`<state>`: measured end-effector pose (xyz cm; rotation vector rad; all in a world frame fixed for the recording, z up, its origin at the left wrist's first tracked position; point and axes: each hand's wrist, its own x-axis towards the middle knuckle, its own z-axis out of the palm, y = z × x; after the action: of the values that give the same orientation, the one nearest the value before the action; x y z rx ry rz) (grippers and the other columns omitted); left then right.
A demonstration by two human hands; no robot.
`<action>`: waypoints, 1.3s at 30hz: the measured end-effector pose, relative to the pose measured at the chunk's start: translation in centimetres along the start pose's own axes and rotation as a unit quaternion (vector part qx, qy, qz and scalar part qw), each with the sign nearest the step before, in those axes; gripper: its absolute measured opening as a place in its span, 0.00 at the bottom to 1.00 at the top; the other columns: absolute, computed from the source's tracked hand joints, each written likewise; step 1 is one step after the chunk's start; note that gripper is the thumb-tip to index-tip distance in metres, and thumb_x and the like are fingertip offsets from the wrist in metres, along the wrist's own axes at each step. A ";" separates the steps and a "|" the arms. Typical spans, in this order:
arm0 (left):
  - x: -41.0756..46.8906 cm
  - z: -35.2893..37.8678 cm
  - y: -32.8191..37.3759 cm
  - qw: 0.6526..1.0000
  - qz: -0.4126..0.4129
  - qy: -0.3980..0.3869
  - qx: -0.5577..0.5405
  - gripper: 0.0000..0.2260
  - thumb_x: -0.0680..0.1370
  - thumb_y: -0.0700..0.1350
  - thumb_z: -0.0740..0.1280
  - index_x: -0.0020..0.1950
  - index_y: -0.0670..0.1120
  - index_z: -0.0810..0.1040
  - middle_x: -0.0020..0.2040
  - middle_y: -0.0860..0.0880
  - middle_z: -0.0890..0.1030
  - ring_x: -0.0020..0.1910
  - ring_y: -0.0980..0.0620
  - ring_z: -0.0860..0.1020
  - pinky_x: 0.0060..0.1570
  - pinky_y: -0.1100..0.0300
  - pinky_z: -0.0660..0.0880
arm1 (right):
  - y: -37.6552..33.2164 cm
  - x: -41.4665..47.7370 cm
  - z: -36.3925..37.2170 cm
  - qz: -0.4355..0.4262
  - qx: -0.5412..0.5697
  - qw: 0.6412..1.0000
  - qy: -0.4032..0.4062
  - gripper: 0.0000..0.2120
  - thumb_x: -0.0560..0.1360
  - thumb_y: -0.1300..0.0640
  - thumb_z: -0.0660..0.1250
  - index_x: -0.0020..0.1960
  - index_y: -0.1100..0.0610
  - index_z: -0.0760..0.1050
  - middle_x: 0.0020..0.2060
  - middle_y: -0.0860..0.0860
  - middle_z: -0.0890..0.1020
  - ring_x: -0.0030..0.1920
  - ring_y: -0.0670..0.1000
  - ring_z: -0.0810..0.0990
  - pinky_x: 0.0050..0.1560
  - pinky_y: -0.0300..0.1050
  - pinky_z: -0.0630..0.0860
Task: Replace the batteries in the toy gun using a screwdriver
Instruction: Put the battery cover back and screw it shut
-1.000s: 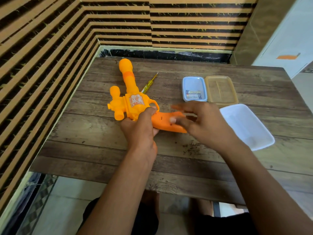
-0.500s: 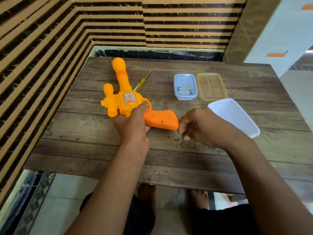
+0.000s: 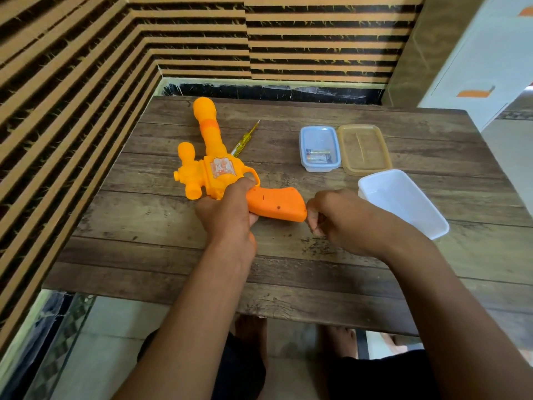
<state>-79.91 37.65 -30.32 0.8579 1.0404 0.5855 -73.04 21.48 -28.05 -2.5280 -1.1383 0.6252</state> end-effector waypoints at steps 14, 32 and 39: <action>0.2 0.0 -0.2 1.000 0.017 -0.015 -0.009 0.20 0.73 0.33 0.77 0.62 0.49 0.82 0.55 0.47 0.88 0.51 0.48 0.87 0.42 0.50 0.84 | -1.6 1.5 0.7 -0.119 0.121 0.962 0.213 0.08 0.74 0.69 0.71 0.44 0.57 0.83 0.30 0.36 0.76 0.36 0.35 0.76 0.37 0.27 0.67; 0.2 0.1 -0.4 1.000 0.018 -0.016 -0.010 0.15 0.73 0.33 0.76 0.51 0.51 0.81 0.54 0.46 0.88 0.51 0.46 0.87 0.47 0.46 0.85 | -1.3 3.1 1.9 -0.137 0.107 0.964 0.203 0.06 0.71 0.63 0.76 0.43 0.54 0.82 0.39 0.48 0.77 0.38 0.43 0.71 0.41 0.26 0.66; 0.1 0.0 -0.4 1.000 0.020 -0.016 -0.011 0.15 0.73 0.33 0.76 0.53 0.50 0.81 0.53 0.46 0.88 0.50 0.46 0.87 0.47 0.46 0.85 | -1.6 3.3 2.2 -0.097 0.141 0.968 0.184 0.06 0.73 0.63 0.77 0.45 0.53 0.84 0.46 0.50 0.76 0.43 0.46 0.73 0.44 0.25 0.66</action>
<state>-79.82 37.48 -30.70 0.8692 0.9873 0.6139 -73.21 25.24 -30.10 -2.1424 -1.0574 0.2325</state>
